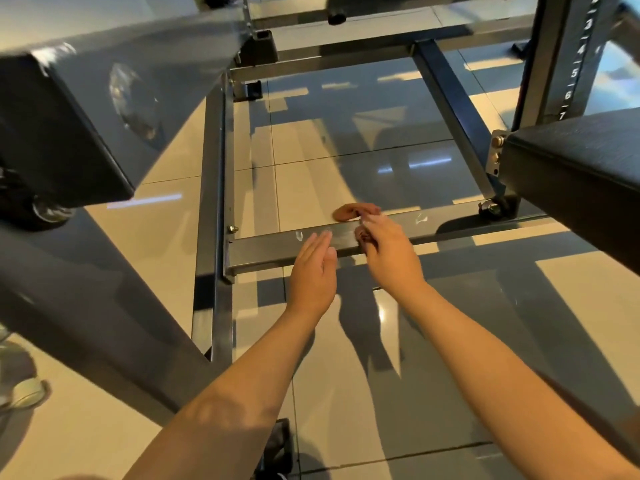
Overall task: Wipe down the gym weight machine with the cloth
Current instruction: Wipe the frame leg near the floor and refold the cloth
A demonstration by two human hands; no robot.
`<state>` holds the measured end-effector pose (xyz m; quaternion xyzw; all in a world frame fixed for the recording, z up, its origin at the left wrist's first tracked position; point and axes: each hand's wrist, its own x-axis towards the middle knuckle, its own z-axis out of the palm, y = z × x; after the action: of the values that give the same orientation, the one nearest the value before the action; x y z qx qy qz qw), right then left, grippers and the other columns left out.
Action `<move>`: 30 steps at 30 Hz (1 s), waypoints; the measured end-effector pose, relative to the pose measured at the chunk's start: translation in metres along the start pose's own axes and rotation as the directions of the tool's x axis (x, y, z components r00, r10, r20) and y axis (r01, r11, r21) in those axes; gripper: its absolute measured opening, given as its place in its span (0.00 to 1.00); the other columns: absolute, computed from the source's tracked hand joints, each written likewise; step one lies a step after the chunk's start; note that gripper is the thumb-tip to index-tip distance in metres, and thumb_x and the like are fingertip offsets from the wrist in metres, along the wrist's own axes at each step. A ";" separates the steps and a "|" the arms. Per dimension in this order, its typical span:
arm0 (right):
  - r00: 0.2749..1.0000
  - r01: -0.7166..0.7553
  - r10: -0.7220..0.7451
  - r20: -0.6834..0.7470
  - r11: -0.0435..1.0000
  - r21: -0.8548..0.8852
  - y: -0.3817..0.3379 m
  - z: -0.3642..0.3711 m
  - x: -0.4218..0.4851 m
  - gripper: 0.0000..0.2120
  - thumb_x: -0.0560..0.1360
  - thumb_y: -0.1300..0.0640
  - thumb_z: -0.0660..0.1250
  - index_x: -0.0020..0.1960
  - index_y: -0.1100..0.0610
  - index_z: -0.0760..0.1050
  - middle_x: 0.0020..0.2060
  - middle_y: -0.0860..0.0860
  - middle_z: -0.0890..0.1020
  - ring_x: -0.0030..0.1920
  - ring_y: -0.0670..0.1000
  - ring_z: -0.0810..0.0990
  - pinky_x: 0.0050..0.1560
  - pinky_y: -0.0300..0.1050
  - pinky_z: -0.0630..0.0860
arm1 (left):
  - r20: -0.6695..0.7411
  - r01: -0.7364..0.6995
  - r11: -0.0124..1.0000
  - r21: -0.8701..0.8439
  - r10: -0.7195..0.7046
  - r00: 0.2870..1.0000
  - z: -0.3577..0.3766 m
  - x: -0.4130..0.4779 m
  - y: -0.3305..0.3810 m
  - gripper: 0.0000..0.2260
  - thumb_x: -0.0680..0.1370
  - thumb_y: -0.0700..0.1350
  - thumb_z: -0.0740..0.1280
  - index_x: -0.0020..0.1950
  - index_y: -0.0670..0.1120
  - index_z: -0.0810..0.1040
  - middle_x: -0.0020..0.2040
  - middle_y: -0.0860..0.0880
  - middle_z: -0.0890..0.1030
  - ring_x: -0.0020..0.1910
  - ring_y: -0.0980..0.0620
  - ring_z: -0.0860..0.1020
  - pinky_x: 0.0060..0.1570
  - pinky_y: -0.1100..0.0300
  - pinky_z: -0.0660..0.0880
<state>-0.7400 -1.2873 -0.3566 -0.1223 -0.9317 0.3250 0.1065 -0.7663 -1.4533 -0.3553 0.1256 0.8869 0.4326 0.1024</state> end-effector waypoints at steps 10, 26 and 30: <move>0.990 0.134 -0.137 0.043 0.989 0.063 -0.012 -0.005 -0.005 0.17 0.76 0.68 0.65 0.63 0.59 0.79 0.64 0.53 0.79 0.67 0.52 0.74 0.72 0.52 0.69 | -0.007 -0.041 0.997 0.060 0.041 0.999 0.001 0.002 -0.002 0.19 0.87 0.45 0.54 0.77 0.45 0.69 0.77 0.50 0.69 0.77 0.53 0.61 0.73 0.68 0.51; 0.979 -0.024 0.011 -0.201 0.998 -0.060 0.068 -0.039 -0.011 0.12 0.79 0.47 0.69 0.56 0.55 0.75 0.46 0.43 0.76 0.48 0.41 0.73 0.55 0.32 0.72 | 0.064 -0.025 0.998 0.061 0.021 0.998 0.030 0.013 0.022 0.20 0.86 0.52 0.53 0.78 0.51 0.68 0.75 0.55 0.69 0.65 0.71 0.59 0.67 0.68 0.58; 0.995 0.084 -0.082 -0.063 0.996 0.031 0.013 -0.018 -0.008 0.08 0.78 0.67 0.62 0.54 0.58 0.77 0.53 0.50 0.79 0.56 0.48 0.74 0.57 0.40 0.72 | 0.097 -0.101 0.995 0.023 0.098 0.990 0.045 0.017 0.038 0.19 0.86 0.47 0.55 0.76 0.46 0.70 0.73 0.50 0.73 0.73 0.57 0.61 0.75 0.57 0.62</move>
<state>-0.7251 -1.2699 -0.3518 -0.0915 -0.9267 0.3321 0.1505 -0.7645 -1.3917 -0.3536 0.1917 0.8795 0.4182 0.1214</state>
